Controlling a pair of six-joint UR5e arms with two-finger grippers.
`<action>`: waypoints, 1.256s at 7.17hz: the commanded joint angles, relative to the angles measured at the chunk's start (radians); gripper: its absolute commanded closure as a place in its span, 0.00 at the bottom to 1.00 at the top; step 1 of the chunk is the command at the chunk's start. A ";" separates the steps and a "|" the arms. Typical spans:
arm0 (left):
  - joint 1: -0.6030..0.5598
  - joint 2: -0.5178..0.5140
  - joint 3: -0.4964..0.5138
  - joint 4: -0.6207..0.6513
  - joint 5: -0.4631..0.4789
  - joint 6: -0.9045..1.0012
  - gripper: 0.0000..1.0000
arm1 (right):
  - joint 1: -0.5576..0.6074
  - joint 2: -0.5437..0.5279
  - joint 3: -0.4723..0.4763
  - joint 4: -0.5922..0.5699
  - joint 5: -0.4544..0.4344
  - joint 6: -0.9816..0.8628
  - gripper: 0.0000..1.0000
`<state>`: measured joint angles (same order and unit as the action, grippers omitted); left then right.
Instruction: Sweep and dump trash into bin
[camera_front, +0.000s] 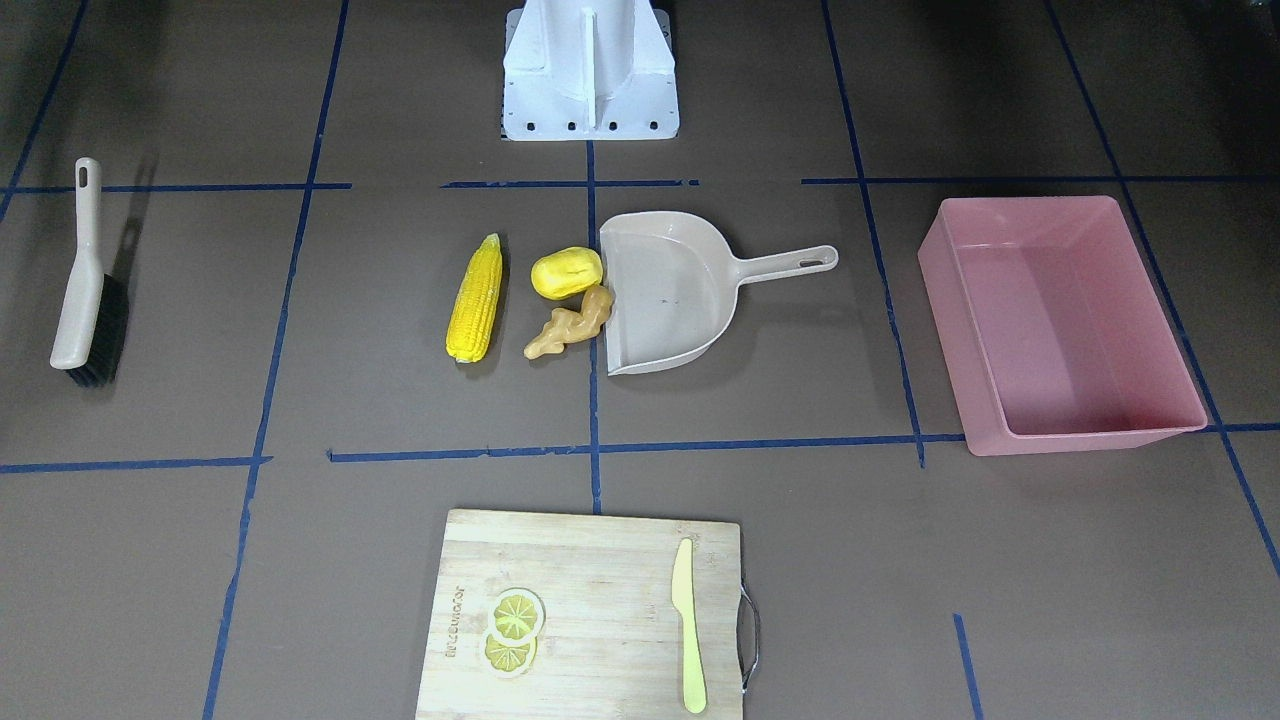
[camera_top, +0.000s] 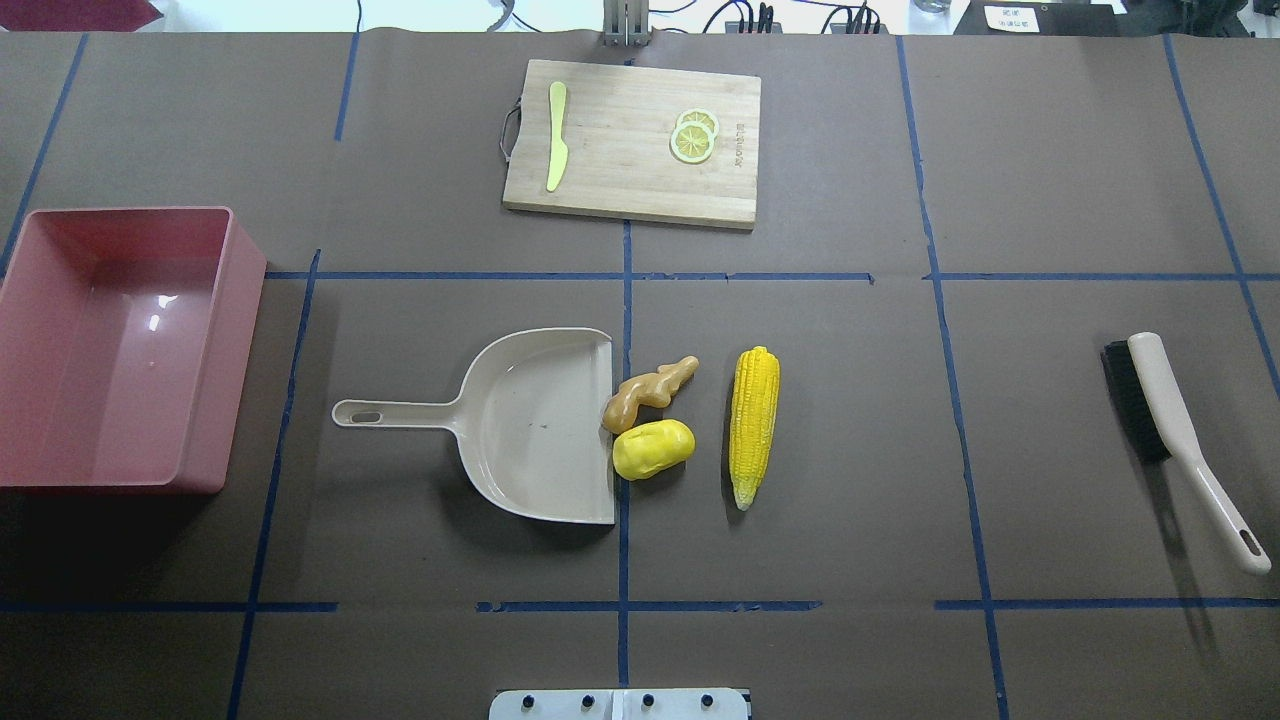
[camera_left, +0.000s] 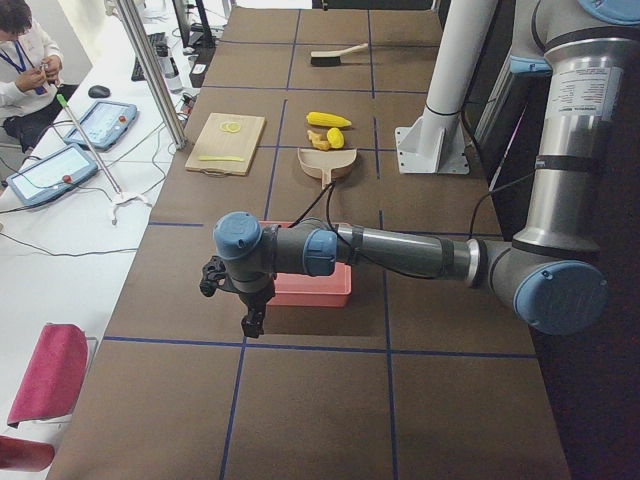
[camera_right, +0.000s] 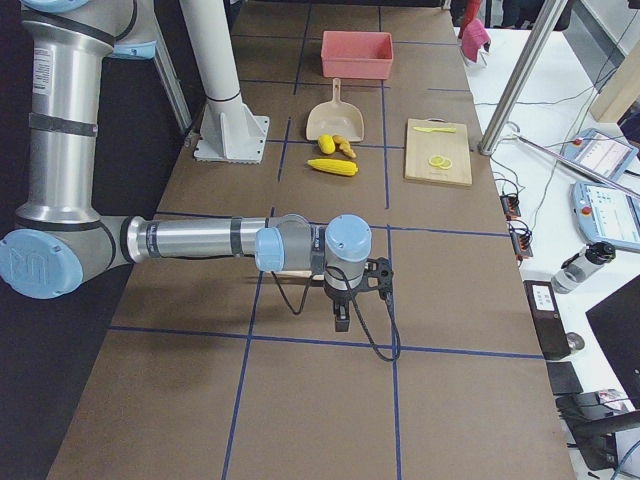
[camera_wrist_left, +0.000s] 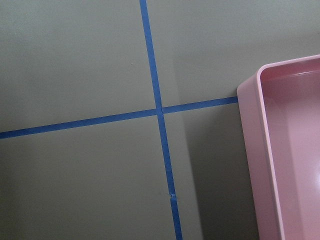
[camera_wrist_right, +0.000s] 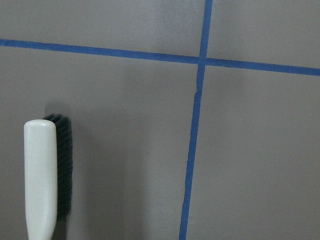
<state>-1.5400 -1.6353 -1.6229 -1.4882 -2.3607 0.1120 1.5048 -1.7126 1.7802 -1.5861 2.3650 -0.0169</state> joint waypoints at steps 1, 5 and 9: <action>0.003 0.012 -0.006 -0.021 0.001 0.006 0.00 | 0.000 -0.001 -0.001 0.000 0.002 0.000 0.00; 0.004 0.015 -0.006 -0.026 0.003 0.014 0.00 | 0.000 -0.005 -0.004 0.002 0.000 -0.001 0.00; 0.018 0.015 -0.038 -0.027 0.002 0.006 0.00 | -0.003 -0.021 -0.002 0.086 0.005 0.009 0.00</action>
<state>-1.5287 -1.6210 -1.6409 -1.5147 -2.3544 0.1217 1.5033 -1.7303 1.7763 -1.5288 2.3676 -0.0106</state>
